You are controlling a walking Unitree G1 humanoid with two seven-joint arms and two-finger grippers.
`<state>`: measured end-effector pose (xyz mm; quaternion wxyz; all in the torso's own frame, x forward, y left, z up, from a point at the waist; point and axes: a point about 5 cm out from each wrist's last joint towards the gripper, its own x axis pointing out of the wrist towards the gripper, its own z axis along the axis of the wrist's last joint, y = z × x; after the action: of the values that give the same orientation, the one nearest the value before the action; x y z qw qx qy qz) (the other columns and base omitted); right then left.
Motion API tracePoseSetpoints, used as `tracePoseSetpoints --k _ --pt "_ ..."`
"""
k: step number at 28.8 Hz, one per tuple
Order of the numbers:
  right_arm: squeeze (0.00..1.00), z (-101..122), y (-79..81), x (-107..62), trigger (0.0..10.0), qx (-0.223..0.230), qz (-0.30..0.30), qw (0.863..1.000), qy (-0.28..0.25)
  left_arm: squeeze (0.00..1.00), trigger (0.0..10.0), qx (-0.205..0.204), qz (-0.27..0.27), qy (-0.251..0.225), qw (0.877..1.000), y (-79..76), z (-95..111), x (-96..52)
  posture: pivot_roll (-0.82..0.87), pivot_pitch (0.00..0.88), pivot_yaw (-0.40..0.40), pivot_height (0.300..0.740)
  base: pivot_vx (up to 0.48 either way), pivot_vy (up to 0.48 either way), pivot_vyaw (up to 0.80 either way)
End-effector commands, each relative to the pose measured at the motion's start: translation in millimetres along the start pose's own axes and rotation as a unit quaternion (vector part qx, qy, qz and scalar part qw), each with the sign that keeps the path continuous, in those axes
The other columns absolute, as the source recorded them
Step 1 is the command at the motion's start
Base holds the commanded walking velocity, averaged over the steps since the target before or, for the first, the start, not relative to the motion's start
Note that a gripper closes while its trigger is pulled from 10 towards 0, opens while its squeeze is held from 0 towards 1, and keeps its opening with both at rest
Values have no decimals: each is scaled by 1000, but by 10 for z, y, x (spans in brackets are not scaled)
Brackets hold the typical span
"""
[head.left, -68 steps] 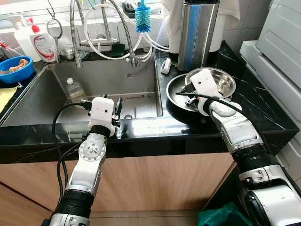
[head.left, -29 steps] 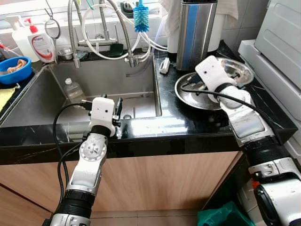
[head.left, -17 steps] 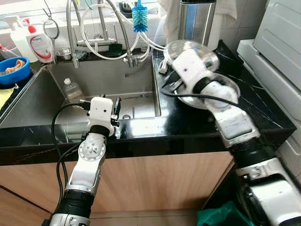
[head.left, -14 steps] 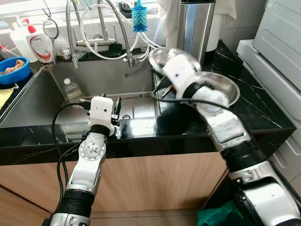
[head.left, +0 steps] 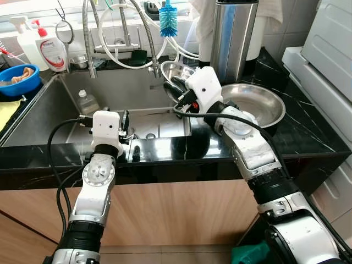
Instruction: Kitchen organization
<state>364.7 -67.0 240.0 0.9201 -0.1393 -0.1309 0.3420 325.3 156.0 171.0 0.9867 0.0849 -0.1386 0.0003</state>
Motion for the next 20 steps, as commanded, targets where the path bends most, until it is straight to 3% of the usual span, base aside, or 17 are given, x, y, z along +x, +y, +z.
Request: tracePoseSetpoints --k 1,10,14,20 --pt "0 95 36 32 10000 1 2 1000 -25 0 10000 1 10 -4 1000 61 21 9 -161 0 73 740 0 480 0" --pt "0 22 9 13 10000 -2 -13 1000 -16 0 10000 9 6 1 1000 43 6 3 -159 0 70 740 0 475 0" --pt "0 5 -8 14 10000 -3 -20 1000 -12 0 10000 22 -15 8 1000 -8 -26 -5 -155 0 70 740 0 0 0" --pt "0 -7 -59 7 10000 17 -47 999 -8 0 10000 8 -40 11 999 -103 -42 -25 -154 0 70 740 0 0 0"
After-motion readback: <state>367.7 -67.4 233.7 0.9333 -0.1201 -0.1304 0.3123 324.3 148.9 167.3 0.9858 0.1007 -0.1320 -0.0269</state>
